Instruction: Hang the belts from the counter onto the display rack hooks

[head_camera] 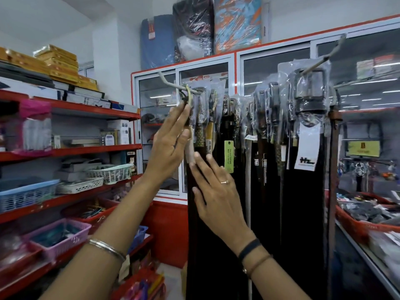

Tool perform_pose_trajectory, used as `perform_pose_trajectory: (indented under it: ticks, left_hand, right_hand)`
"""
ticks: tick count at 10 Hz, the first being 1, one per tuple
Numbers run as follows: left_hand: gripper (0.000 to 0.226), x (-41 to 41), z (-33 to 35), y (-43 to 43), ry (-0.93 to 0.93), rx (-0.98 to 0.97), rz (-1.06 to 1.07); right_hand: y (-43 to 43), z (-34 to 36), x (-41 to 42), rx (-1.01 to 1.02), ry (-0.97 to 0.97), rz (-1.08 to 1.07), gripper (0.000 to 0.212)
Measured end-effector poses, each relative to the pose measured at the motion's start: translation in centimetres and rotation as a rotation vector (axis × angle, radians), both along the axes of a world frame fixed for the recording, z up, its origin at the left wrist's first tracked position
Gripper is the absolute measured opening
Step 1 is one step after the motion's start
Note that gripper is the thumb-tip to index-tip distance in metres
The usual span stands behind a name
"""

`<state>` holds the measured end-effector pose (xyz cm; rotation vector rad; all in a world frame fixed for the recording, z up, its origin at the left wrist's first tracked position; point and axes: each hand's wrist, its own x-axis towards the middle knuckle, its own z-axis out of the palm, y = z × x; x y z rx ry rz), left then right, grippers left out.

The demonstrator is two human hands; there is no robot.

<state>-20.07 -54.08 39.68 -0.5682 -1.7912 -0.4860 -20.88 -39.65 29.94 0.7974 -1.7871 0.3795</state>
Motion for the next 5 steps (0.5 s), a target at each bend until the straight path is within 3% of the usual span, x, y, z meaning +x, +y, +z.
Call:
perform_pose_trajectory:
  ticks: [3,5]
  left_hand:
    - [0.052,-2.5,-1.1,0.9,0.035,-0.007,0.051]
    - [0.056,0.1,-3.6,3.8,-0.033,0.179,-0.031]
  right_hand:
    - [0.6,-0.7,-3.0,0.03,-0.084,-0.062,0.058]
    - [3.2,-2.1,0.7,-0.027,-0.255,0.24,0.054]
